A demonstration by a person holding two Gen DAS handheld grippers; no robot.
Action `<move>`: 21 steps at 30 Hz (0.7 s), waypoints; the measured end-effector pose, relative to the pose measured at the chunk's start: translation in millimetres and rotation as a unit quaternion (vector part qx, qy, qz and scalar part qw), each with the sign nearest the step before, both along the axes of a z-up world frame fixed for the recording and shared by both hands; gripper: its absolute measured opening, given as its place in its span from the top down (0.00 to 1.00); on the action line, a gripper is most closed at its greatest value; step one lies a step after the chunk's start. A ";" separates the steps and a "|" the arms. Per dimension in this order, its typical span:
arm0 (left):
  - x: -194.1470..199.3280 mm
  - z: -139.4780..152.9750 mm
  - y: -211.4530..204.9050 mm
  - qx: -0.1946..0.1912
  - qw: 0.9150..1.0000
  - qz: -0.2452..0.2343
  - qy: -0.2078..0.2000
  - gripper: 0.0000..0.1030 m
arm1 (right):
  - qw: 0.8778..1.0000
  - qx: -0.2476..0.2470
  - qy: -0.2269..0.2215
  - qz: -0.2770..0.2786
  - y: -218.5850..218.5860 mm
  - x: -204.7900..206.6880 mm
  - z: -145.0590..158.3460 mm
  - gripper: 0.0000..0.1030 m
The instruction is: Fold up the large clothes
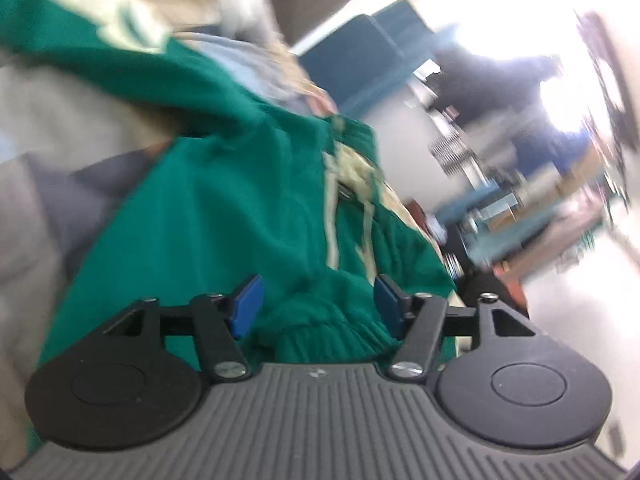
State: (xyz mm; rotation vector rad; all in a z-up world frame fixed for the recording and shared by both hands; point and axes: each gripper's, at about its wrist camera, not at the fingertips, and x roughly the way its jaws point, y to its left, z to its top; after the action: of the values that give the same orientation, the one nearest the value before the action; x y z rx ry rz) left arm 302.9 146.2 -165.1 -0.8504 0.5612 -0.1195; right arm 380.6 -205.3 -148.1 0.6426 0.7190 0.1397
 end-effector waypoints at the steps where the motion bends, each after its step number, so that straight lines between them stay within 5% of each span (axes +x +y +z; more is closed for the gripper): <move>1: 0.4 2.5 -9.0 0.015 1.000 -0.020 -0.006 0.34 | 1.000 -0.003 -0.009 0.001 0.2 -0.6 2.8 0.51; 8: 2.1 21.9 -79.7 0.149 0.980 -0.107 -0.076 0.30 | 0.999 -0.026 -0.023 -0.002 6.8 5.1 8.3 0.51; 12: 6.5 22.7 -120.1 0.247 0.958 -0.118 -0.088 0.24 | 1.000 -0.014 -0.012 -0.012 7.3 11.3 5.9 0.51; 16: 22.7 2.6 -153.7 0.351 0.928 -0.097 -0.071 0.24 | 0.998 -0.053 -0.017 -0.019 14.5 19.8 2.5 0.51; 19: 34.8 -16.9 -148.7 0.362 0.928 -0.067 -0.053 0.25 | 0.997 -0.075 -0.014 -0.021 18.9 30.5 -5.4 0.51; 21: 38.5 -20.6 -133.9 0.324 0.944 -0.044 -0.039 0.27 | 0.997 -0.080 -0.014 -0.016 21.0 35.9 -10.7 0.53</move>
State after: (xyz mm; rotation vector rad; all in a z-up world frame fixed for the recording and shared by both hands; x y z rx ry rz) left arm 341.4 12.3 -185.7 -0.1787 0.5177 -0.0427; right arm 416.5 -184.3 -158.8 0.4974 0.6856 0.0594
